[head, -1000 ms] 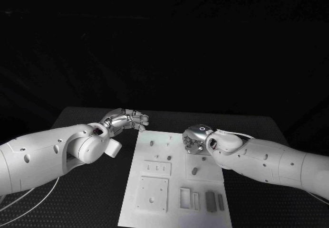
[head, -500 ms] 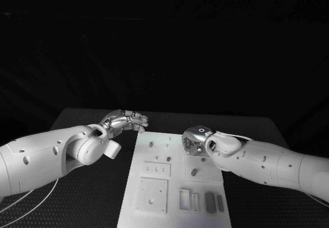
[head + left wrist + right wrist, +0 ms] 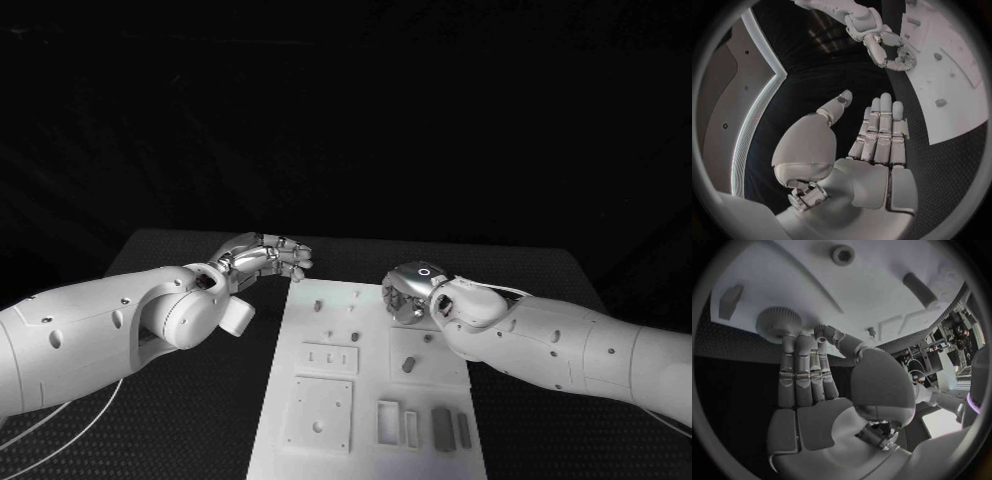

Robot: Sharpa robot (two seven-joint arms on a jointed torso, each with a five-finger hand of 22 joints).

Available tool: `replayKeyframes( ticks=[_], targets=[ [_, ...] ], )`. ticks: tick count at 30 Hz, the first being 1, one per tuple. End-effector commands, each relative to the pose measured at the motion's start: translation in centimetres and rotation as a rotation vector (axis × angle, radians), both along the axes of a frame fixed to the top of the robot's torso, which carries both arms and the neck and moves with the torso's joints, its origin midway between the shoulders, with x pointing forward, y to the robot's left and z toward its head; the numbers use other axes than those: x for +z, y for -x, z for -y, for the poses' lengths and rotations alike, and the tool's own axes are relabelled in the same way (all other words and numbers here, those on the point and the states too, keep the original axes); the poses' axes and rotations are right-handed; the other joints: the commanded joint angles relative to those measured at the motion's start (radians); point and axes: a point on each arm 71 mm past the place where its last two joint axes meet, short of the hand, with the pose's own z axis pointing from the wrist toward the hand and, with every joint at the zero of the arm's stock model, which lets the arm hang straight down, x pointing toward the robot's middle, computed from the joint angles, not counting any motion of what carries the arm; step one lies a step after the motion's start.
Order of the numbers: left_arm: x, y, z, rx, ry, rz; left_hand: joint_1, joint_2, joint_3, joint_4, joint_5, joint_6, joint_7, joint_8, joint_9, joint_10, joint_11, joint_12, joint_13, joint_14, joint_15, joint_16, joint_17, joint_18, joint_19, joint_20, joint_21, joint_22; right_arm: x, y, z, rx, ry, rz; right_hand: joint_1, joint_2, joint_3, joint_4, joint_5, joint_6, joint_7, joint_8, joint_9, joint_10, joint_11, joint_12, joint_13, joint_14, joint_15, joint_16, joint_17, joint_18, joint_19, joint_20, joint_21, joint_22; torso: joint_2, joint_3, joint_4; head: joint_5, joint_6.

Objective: Assemble the parts on the task board

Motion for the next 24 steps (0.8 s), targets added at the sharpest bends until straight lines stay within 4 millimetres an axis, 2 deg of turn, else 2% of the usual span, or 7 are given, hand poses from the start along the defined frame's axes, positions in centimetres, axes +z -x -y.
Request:
replayKeyframes(
  ticks=[1, 7, 11, 16, 20, 22, 24],
  targets=[
    [0.1, 0.0, 0.3, -0.016, 0.011, 0.002, -0.009, -0.004, 0.002, 0.006, -0.004, -0.004, -0.001, -0.006, 0.001, -0.004, -0.004, -0.005, 0.001, -0.006, 0.0, -0.004, 0.002, 0.017, -0.008, 0.001, 0.007, -0.001, 0.8, -0.3, -0.4, -0.026, 0.009, 0.06, -0.002, 0.001, 0.007, 0.0, -0.001, 0.009, 0.0, -0.001, 0.002, 0.015, -0.004, 0.005, 0.041, 0.002, -0.007, 0.008, -0.002, 0.017, 0.003, -0.008, 0.007, 0.025, 0.0, -0.0004, 0.0, -0.001, 0.002],
    [0.1, 0.1, 0.4, -0.021, 0.012, 0.0, -0.009, -0.004, 0.002, 0.006, -0.004, -0.004, -0.001, -0.007, 0.002, -0.005, -0.004, -0.006, 0.001, -0.006, 0.0, -0.004, 0.002, 0.017, -0.008, 0.001, 0.007, -0.001, 1.1, -0.5, -1.9, -0.004, 0.018, 0.086, -0.003, -0.003, 0.012, 0.001, -0.002, 0.012, -0.001, -0.002, 0.006, 0.018, -0.005, 0.004, 0.044, 0.003, -0.008, 0.014, -0.004, 0.017, 0.004, -0.009, 0.013, 0.025, 0.001, -0.0006, 0.0015, -0.001, 0.005],
    [0.1, 0.0, 0.3, -0.017, 0.011, 0.003, -0.009, -0.004, 0.002, 0.006, -0.004, -0.005, 0.0, -0.007, 0.002, -0.005, -0.004, -0.006, 0.001, -0.006, 0.0, -0.004, 0.002, 0.016, -0.009, 0.001, 0.007, -0.001, 1.2, -0.7, -3.1, 0.021, 0.034, 0.115, -0.003, -0.006, 0.015, 0.001, -0.002, 0.013, -0.002, -0.003, 0.007, 0.018, -0.005, 0.003, 0.046, 0.003, -0.008, 0.016, -0.005, 0.017, 0.003, -0.01, 0.016, 0.024, 0.002, 0.0001, -0.0006, 0.002, 0.007],
    [0.1, -0.1, 0.6, -0.023, 0.012, 0.003, -0.009, -0.004, 0.002, 0.006, -0.004, -0.005, 0.0, -0.007, 0.002, -0.005, -0.004, -0.007, 0.001, -0.006, 0.0, -0.005, 0.002, 0.016, -0.009, 0.001, 0.007, -0.002, 1.2, -1.0, -3.8, 0.027, 0.039, 0.129, -0.003, -0.008, 0.019, 0.002, -0.002, 0.014, -0.002, -0.004, 0.008, 0.019, -0.006, 0.002, 0.047, 0.002, -0.008, 0.018, -0.006, 0.017, 0.003, -0.01, 0.018, 0.024, 0.001, -0.0005, 0.0017, -0.004, 0.007],
    [0.1, 0.0, 0.7, -0.026, 0.013, 0.002, -0.008, -0.004, 0.002, 0.006, -0.004, -0.005, 0.0, -0.008, 0.002, -0.005, -0.004, -0.007, 0.001, -0.006, 0.0, -0.005, 0.003, 0.016, -0.009, 0.001, 0.008, -0.002, 1.2, -1.2, -4.5, 0.029, 0.04, 0.143, -0.003, -0.01, 0.022, 0.003, -0.003, 0.015, -0.003, -0.004, 0.01, 0.02, -0.006, 0.001, 0.048, 0.003, -0.009, 0.02, -0.007, 0.017, 0.003, -0.01, 0.021, 0.024, 0.003, -0.0011, 0.0056, -0.003, 0.01],
    [0.1, 0.0, 0.8, -0.027, 0.013, 0.001, -0.009, -0.004, 0.002, 0.007, -0.004, -0.005, 0.0, -0.008, 0.002, -0.005, -0.003, -0.007, 0.001, -0.005, 0.0, -0.005, 0.003, 0.016, -0.009, 0.001, 0.008, -0.002, 1.4, -1.3, -5.1, 0.02, 0.041, 0.164, -0.003, -0.011, 0.023, 0.003, -0.003, 0.016, -0.003, -0.005, 0.01, 0.021, -0.006, 0.001, 0.049, 0.003, -0.009, 0.021, -0.008, 0.017, 0.004, -0.011, 0.022, 0.024, 0.004, -0.0014, 0.005, -0.001, 0.009],
    [0.1, 0.0, 0.8, -0.027, 0.013, 0.002, -0.009, -0.003, 0.002, 0.007, -0.004, -0.005, 0.0, -0.008, 0.002, -0.004, -0.003, -0.007, 0.002, -0.005, 0.0, -0.005, 0.003, 0.016, -0.009, 0.001, 0.008, -0.002, 1.4, -1.4, -5.3, 0.013, 0.042, 0.172, -0.003, -0.011, 0.024, 0.003, -0.003, 0.016, -0.003, -0.005, 0.011, 0.022, -0.006, 0.001, 0.05, 0.003, -0.009, 0.021, -0.008, 0.017, 0.004, -0.011, 0.023, 0.024, 0.007, -0.0022, 0.0079, 0.0, 0.011]
  ],
)
